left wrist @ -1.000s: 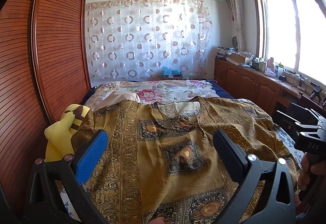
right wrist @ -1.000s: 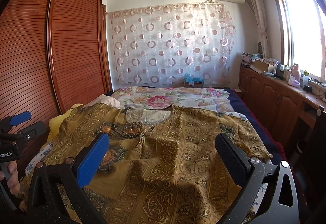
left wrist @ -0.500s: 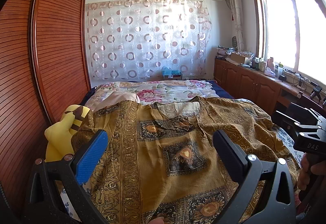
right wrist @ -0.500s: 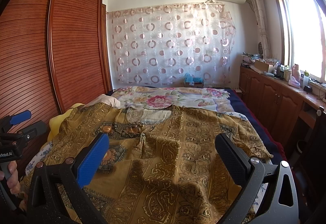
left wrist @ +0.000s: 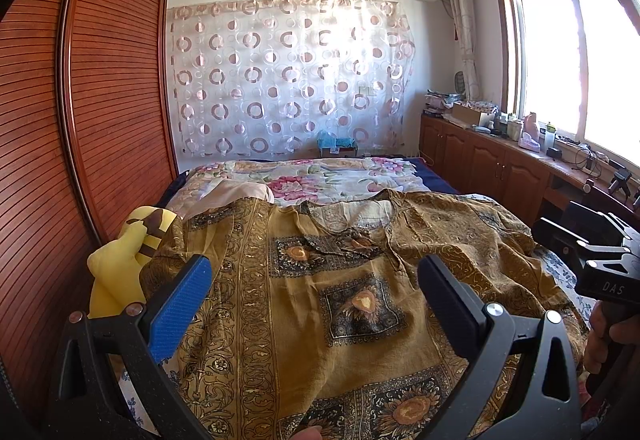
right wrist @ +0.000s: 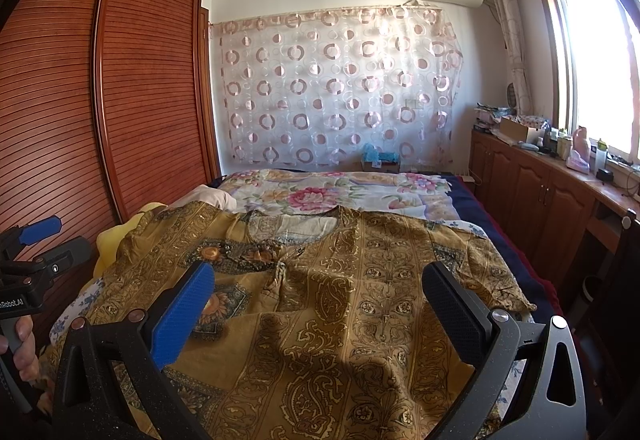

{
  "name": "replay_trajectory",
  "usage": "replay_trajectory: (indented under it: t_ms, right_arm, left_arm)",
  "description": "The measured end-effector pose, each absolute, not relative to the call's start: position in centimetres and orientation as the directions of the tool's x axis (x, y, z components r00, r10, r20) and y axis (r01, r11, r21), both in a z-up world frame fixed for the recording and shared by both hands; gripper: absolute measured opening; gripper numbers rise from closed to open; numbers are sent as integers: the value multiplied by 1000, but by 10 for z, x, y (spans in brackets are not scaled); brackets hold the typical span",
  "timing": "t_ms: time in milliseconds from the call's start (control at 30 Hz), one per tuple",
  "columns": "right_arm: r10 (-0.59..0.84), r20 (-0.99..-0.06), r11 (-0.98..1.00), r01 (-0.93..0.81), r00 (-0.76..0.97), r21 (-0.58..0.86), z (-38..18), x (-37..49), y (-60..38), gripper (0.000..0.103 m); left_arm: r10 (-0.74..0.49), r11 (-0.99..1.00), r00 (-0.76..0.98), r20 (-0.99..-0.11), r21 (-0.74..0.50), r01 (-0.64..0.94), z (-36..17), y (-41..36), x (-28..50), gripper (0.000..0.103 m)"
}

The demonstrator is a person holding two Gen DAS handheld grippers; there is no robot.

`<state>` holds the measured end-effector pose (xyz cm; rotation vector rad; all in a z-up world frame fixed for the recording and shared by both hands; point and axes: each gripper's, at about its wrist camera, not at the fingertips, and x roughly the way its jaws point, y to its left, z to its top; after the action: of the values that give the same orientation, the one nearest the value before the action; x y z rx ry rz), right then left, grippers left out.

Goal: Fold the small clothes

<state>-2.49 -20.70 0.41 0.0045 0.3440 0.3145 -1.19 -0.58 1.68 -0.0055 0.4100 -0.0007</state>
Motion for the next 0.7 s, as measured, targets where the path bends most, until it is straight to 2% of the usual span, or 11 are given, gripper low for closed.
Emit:
replay_trajectory:
  t_ms: [533,700]
  right_arm:
    - [305,-332,951,-304,893,56,4,-25,-207,103]
    - [310,-340,949,-310,888,58,2,-22,-205,103]
  left_arm:
    - [-2,1000,917,-399,-5,0,16,-6,-12,103]
    - [1,1000,906,-424,-5,-3,10,-2,-6,103]
